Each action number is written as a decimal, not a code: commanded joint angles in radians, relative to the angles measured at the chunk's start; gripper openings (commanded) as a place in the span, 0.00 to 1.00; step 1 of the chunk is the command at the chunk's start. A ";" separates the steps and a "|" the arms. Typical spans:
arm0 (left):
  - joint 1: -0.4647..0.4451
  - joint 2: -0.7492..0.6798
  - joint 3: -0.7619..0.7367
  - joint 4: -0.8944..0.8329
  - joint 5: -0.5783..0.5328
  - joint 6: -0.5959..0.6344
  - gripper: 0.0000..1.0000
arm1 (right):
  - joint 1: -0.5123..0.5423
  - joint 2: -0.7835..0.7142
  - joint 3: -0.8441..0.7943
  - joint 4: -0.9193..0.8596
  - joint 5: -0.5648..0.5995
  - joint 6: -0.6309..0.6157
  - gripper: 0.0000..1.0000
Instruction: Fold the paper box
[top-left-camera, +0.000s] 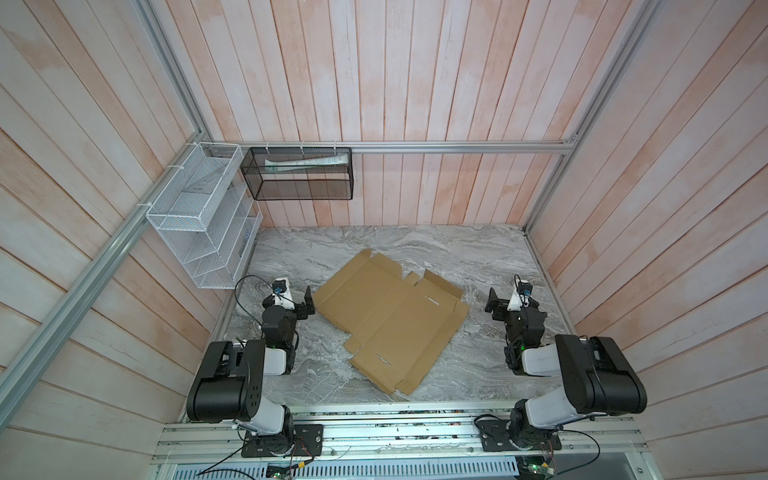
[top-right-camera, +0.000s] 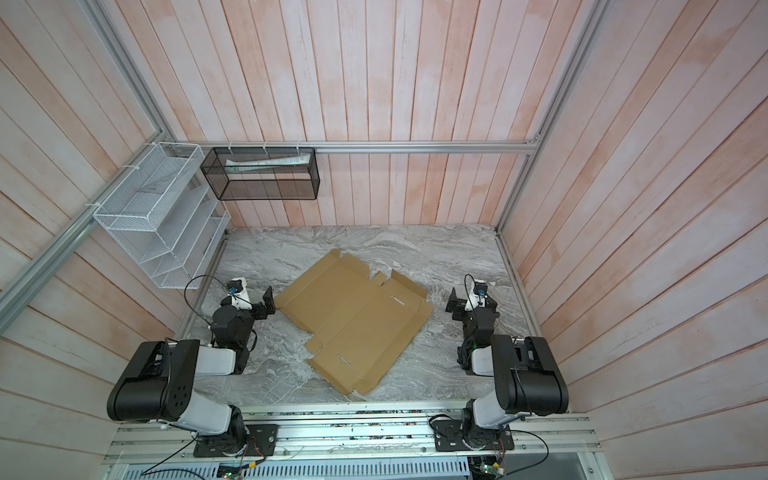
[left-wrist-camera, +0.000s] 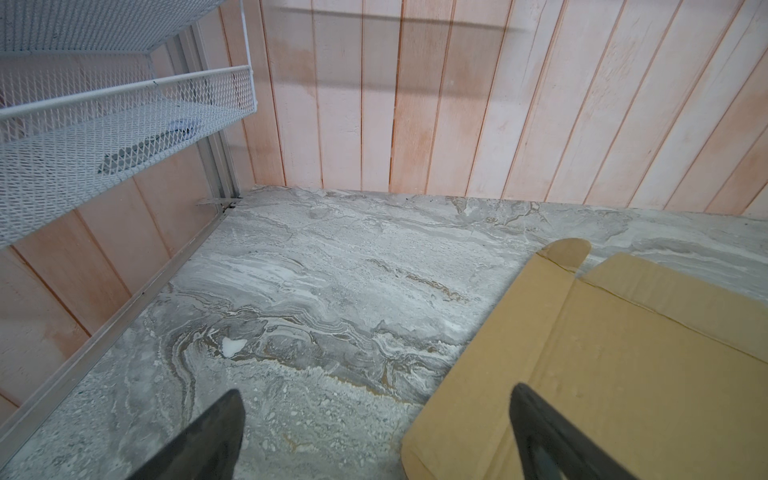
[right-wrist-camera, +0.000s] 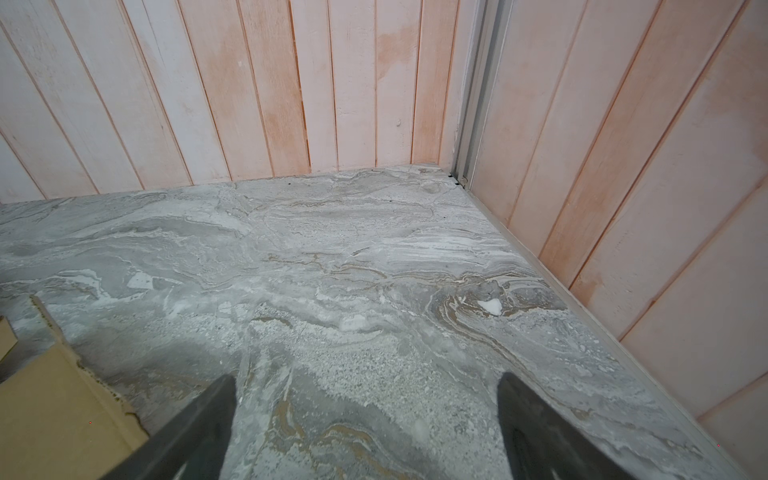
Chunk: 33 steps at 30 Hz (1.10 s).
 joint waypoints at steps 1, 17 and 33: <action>-0.004 0.003 0.014 -0.013 -0.005 -0.001 1.00 | 0.004 -0.002 0.017 -0.008 0.015 -0.013 0.98; -0.004 0.004 0.015 -0.013 -0.006 -0.001 1.00 | 0.005 -0.001 0.016 -0.005 0.015 -0.013 0.98; -0.004 -0.114 0.011 -0.098 0.015 0.009 1.00 | 0.004 -0.015 0.020 0.012 0.018 -0.001 0.98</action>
